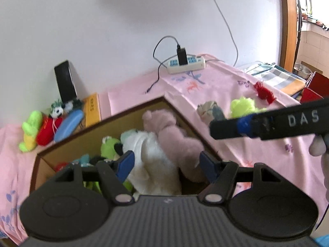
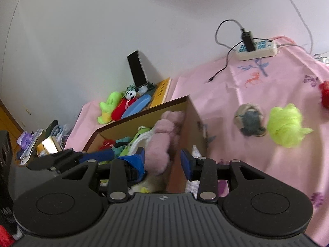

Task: Organize soft objects
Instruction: 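Withdraw the right gripper from the box toward the yellow-green mesh puff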

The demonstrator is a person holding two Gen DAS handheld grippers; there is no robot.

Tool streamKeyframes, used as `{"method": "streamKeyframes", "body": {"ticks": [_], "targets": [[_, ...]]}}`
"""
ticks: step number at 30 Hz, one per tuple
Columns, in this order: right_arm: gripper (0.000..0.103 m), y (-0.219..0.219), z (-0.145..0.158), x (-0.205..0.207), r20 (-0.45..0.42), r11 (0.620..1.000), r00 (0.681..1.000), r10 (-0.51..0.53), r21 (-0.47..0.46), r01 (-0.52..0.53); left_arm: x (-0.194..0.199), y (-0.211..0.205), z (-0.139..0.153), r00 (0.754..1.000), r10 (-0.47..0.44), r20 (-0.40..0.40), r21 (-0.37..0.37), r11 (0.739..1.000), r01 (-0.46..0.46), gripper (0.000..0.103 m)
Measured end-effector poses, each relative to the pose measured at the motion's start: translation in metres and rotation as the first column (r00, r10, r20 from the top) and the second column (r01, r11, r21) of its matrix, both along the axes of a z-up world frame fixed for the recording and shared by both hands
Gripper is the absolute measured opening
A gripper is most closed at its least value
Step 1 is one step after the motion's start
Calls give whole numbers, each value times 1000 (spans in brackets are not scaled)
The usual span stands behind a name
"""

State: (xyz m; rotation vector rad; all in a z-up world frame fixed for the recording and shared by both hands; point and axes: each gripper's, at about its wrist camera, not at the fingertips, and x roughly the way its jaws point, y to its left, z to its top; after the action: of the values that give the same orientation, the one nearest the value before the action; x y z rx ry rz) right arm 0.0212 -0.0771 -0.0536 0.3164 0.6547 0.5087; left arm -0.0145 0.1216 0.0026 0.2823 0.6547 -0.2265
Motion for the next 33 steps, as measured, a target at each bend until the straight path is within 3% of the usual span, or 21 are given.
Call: {"method": "streamKeyframes", "body": {"ticks": [8,19,25,33], "targets": [[21,-55,-4,-3,-27,996,996,-87,8,87,-9,-50,20,993,-105,51,-1,994,105,71],[21,-137,-28,1,-139,981,972,-191,2,194,0,-146,-18,972,-230,-55,36,972,232,71],[22,-174,-42,11,-208,972,952,-225,26,235,24,-174,-48,973,-198,-123,-4,980,199,71],[22,-196,-46,47,-260,971,944,-202,71,227,60,-188,-71,981,-118,-153,-31,993,115,71]]}}
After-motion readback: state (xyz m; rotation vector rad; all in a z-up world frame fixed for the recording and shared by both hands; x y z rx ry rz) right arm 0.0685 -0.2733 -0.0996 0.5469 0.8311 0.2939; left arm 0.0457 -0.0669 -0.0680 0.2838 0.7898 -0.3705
